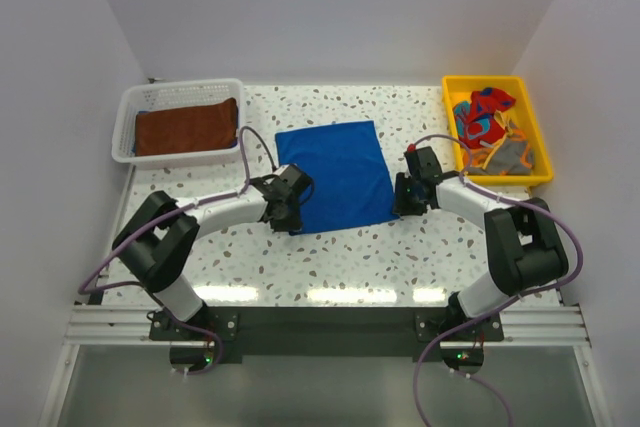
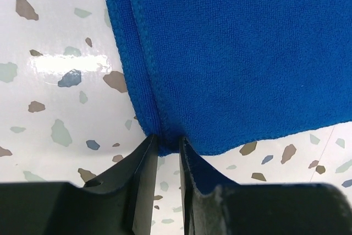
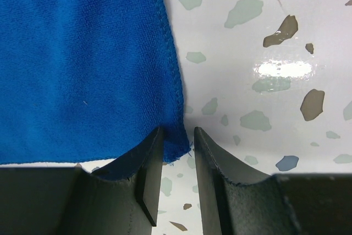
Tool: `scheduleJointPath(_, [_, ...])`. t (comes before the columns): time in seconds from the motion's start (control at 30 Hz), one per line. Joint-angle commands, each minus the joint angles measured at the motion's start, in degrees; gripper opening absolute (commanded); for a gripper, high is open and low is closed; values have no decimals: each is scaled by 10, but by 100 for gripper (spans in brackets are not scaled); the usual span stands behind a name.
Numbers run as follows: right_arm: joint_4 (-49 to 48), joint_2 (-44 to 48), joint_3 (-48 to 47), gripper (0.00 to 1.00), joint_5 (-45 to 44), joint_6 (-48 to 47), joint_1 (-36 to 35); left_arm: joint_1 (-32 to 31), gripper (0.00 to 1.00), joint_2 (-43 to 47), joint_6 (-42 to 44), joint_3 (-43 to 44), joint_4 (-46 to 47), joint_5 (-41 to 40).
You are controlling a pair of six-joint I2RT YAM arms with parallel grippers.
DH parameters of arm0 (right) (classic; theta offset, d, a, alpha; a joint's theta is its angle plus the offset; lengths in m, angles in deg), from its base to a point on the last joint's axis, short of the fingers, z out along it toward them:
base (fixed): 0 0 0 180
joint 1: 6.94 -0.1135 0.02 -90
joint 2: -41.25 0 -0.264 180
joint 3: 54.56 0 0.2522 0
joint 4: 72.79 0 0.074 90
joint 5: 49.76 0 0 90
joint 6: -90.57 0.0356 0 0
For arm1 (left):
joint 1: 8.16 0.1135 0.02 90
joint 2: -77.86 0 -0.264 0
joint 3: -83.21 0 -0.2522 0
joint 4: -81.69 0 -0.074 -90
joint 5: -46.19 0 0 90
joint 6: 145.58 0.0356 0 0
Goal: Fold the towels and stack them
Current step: Fold the towel
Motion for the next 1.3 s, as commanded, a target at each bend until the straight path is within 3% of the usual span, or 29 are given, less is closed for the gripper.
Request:
scheduleJointPath(0.0, [0, 17, 6, 34, 2, 1, 1, -3, 28, -1, 2, 29, -18, -26])
scheduleJointPath(0.47, [0, 20, 6, 33, 1, 0, 2, -4, 27, -19, 1, 28, -7, -12])
scheduleJointPath(0.87, [-1, 19, 7, 33, 0, -1, 2, -11, 11, -11, 2, 55, -24, -23])
scheduleJointPath(1.27, [-2, 18, 8, 34, 1, -1, 1, -18, 21, -30, 4, 65, -31, -18])
